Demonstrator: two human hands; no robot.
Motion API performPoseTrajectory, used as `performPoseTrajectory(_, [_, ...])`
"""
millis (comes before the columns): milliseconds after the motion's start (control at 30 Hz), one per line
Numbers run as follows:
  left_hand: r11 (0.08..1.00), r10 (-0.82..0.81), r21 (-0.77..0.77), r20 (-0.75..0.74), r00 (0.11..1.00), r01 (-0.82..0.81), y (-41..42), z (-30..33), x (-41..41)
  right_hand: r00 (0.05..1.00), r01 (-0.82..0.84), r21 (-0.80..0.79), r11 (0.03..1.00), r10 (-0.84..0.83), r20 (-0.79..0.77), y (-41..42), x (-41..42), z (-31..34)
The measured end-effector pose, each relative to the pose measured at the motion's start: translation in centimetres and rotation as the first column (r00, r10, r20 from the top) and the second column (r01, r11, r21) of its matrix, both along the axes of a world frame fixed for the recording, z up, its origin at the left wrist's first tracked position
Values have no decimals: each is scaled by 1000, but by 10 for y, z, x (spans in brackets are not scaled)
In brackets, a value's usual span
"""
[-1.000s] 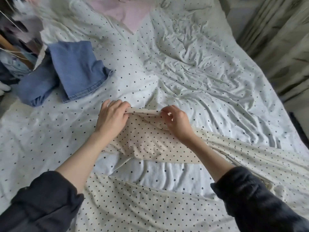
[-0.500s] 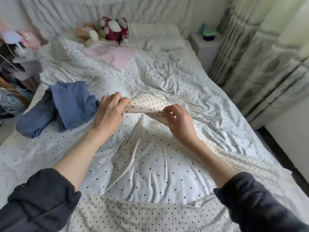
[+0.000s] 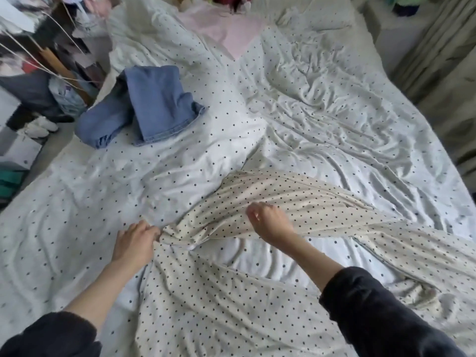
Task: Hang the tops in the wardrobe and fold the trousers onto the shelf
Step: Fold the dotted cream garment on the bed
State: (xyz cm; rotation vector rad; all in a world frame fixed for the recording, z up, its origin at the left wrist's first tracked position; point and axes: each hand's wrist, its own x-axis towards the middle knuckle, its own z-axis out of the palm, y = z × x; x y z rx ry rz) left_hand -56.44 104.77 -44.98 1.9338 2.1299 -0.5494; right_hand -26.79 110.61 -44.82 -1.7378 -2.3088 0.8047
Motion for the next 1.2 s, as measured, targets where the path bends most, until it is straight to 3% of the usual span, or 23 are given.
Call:
performPoseTrajectory(67, [992,105,52,174,979,-116,11,-9,9,998,36,97,995,-41,47,27,-3,1])
performPoseTrajectory(167, [925,229,187,419,879,-330,29,-19,26,984,30,128,991,-51,169,69,-13,-4])
performPoseTrajectory(267, [848,412,75,531,741,-525,41,-34,33,958,-3,87,996,-22,286,104,-31,-13])
performPoseTrajectory(300, [839,457,6,534,711,-544,43,-42,32,947,-22,39,999,8,321,115,-41,-19])
performPoseTrajectory(400, [887,440,-122,515,736,-444,42,-51,31,898,-73,-80,994,101,429,134,-64,-32])
performPoseTrajectory(467, [902,426,-190,528,734,-387,40,-50,30,839,-131,-85,988,156,521,142,-78,-38])
performPoseTrajectory(567, [901,426,-205,590,686,-383,37,-45,25,811,-105,-151,983,173,560,148,-91,-40])
performPoseTrajectory(633, [900,387,-107,641,663,-422,39,-34,21,893,-16,-257,966,130,432,155,-93,-36])
performPoseTrajectory(700, [905,224,145,636,739,-399,44,-17,16,996,48,-392,919,-15,88,163,-87,-24])
performPoseTrajectory(800, [827,-127,536,476,870,-173,46,-1,10,889,92,-407,909,-260,-378,164,-73,0])
performPoseTrajectory(867, [823,-179,564,368,913,-66,38,-8,7,827,90,-420,903,-303,-475,162,-62,2])
performPoseTrajectory(900, [860,-150,507,350,925,-52,34,-16,6,842,79,-439,895,-295,-451,162,-59,-2])
performPoseTrajectory(967, [938,32,302,419,907,-172,26,-33,7,927,56,-477,877,-223,-301,162,-60,-13])
performPoseTrajectory(1033, [920,234,146,540,809,-363,25,-44,6,983,41,-479,877,-122,-138,165,-68,-26])
performPoseTrajectory(1200, [879,379,61,514,769,-474,45,-51,6,988,48,-419,907,19,155,174,-98,-44])
